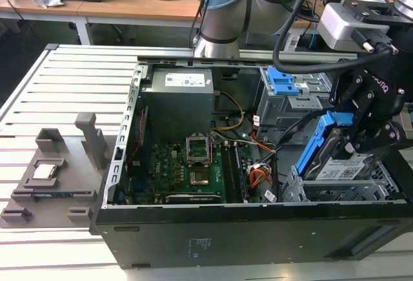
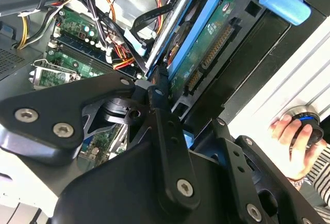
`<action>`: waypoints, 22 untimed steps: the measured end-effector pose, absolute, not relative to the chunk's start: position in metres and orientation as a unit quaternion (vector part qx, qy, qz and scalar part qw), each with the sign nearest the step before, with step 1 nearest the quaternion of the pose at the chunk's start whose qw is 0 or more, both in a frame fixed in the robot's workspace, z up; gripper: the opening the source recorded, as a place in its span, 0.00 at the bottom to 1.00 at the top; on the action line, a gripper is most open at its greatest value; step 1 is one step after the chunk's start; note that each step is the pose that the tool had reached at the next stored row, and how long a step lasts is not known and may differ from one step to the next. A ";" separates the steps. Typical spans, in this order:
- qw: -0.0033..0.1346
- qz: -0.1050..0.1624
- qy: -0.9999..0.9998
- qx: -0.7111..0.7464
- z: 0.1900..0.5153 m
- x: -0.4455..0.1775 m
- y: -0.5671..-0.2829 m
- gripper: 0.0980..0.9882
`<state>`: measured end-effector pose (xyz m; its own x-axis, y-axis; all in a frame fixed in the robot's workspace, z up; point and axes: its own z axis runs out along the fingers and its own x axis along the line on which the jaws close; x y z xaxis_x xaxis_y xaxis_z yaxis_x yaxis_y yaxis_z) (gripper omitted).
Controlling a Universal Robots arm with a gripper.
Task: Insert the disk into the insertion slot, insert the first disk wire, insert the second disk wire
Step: 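Insert the disk into the insertion slot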
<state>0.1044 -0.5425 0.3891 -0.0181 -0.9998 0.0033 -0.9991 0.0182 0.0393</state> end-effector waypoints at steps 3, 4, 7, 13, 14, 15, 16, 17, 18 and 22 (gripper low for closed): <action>0.015 -0.013 -0.713 0.701 0.389 0.104 -0.542 0.31; 0.015 -0.013 -0.713 0.700 0.389 0.104 -0.542 0.38; 0.015 -0.013 -0.713 0.701 0.389 0.104 -0.542 0.38; 0.015 -0.013 -0.713 0.700 0.389 0.104 -0.542 0.08; 0.015 -0.013 -0.713 0.701 0.389 0.104 -0.542 0.02; 0.015 -0.013 -0.713 0.701 0.389 0.104 -0.542 0.01; 0.015 -0.013 -0.713 0.701 0.389 0.104 -0.542 0.01; 0.015 -0.013 -0.713 0.701 0.389 0.104 -0.542 0.01; 0.015 -0.013 -0.713 0.701 0.389 0.104 -0.542 0.01; 0.015 -0.013 -0.713 0.701 0.389 0.104 -0.542 0.01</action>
